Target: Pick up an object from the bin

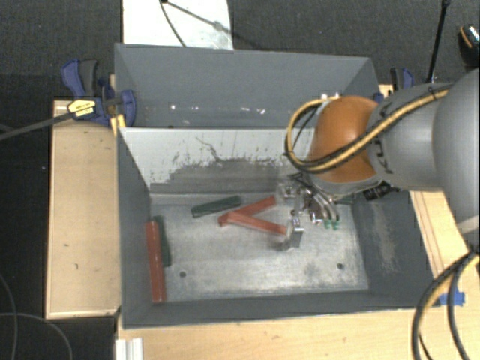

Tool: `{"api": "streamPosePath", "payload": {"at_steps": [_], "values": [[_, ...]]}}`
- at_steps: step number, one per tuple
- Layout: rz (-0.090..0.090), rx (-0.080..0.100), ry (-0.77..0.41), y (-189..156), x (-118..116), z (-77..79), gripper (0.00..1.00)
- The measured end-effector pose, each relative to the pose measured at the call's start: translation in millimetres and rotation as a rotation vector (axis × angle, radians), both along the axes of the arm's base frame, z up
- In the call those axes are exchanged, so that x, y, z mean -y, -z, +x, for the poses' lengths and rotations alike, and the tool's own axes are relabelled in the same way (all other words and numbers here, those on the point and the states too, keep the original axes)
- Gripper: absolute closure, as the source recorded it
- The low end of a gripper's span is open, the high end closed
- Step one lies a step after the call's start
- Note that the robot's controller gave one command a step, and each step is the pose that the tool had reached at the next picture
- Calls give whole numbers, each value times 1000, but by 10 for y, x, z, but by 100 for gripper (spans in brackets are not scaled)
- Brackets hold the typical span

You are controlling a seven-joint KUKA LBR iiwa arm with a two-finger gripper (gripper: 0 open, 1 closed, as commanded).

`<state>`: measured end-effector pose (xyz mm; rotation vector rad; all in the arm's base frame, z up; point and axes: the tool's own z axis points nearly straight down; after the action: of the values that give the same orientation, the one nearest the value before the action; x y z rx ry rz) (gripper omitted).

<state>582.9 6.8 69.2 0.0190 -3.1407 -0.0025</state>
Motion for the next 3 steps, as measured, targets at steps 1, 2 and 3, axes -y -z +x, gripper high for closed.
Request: {"api": "streamPosePath", "payload": {"at_steps": [1, 2, 3], "values": [[-2, 8, 0, -36, 22, 23, 100], [-2, 8, -2, -36, 22, 24, 100], [-2, 8, -4, -36, 22, 24, 100]]}}
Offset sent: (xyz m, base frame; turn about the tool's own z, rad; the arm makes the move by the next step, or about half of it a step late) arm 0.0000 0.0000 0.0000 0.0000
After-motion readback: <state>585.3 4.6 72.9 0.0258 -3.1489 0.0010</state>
